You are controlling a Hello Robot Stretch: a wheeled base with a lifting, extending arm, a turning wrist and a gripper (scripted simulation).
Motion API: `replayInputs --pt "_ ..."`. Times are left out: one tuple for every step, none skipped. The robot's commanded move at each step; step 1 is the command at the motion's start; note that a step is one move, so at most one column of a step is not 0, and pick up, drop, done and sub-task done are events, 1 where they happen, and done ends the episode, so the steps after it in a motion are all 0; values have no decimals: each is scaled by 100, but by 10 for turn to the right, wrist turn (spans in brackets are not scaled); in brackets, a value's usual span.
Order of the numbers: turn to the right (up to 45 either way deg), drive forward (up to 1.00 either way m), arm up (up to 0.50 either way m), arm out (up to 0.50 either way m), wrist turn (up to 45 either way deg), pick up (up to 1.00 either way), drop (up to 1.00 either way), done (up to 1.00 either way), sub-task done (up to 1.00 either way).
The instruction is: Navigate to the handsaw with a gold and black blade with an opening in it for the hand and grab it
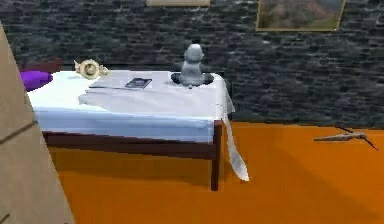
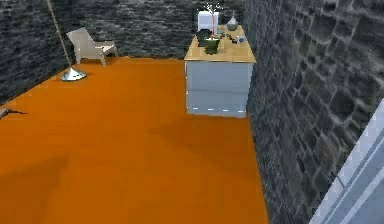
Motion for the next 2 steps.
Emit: replayInputs --pt "60 0 0 0 0 0 0 0 0" --pt "0 45 0 0 0 0 0 0 0"
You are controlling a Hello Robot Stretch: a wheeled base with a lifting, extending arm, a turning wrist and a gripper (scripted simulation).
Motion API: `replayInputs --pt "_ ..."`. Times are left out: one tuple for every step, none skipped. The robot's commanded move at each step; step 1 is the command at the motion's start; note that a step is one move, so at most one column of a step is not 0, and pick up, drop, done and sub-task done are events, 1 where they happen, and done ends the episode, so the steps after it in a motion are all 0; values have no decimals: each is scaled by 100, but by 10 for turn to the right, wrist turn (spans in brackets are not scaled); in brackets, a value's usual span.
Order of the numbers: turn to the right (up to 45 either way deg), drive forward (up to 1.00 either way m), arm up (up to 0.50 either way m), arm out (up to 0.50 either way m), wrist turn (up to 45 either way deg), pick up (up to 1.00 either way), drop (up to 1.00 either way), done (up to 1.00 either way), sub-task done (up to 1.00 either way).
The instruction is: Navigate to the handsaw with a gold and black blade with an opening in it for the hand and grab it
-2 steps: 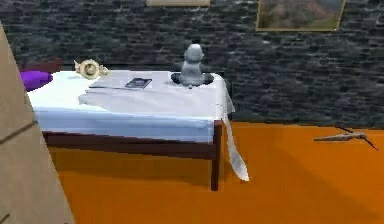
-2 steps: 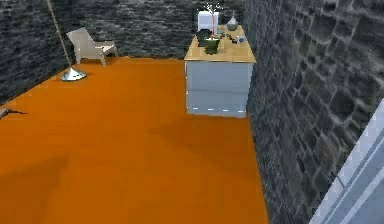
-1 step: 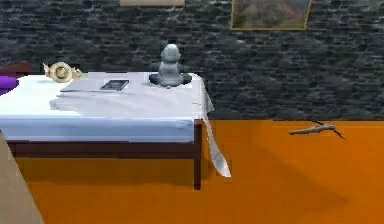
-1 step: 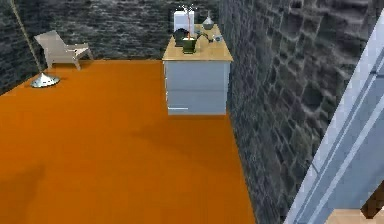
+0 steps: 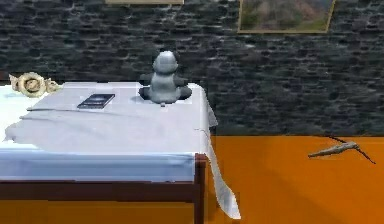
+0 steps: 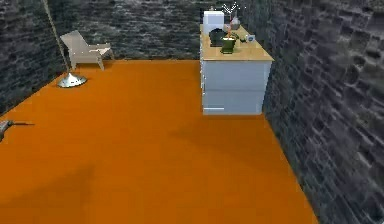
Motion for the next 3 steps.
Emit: replayInputs --pt "-450 0 0 0 0 0 0 0 0" --pt "-30 0 0 0 0 0 0 0 0" --pt "90 0 0 0 0 0 0 0 0"
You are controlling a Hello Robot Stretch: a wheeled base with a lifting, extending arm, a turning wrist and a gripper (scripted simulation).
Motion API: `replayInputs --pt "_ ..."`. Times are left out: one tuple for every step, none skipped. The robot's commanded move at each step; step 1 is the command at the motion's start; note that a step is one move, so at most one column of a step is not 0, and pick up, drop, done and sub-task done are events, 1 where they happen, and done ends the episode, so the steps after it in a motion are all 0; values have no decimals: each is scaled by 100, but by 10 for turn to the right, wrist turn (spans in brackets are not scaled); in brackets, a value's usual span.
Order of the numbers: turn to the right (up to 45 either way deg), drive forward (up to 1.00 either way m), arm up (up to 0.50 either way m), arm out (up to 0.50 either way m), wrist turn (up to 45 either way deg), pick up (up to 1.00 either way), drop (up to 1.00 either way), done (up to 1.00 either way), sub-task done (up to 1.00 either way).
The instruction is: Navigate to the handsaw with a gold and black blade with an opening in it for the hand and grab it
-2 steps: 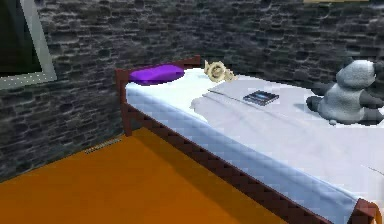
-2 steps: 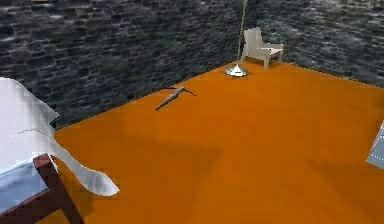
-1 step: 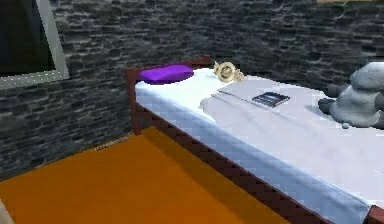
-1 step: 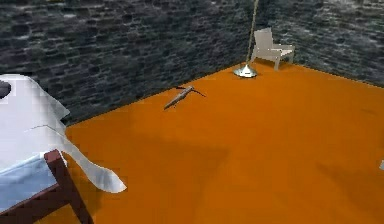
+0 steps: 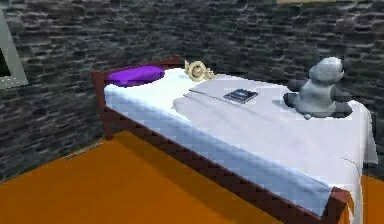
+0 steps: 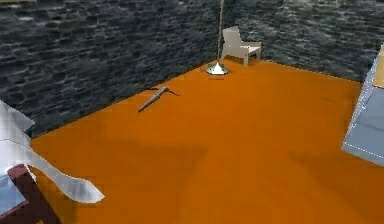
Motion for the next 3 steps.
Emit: replayInputs --pt "0 40 0 0 0 0 0 0 0" --pt "-240 0 0 0 0 0 0 0 0" --pt "0 20 0 0 0 0 0 0 0"
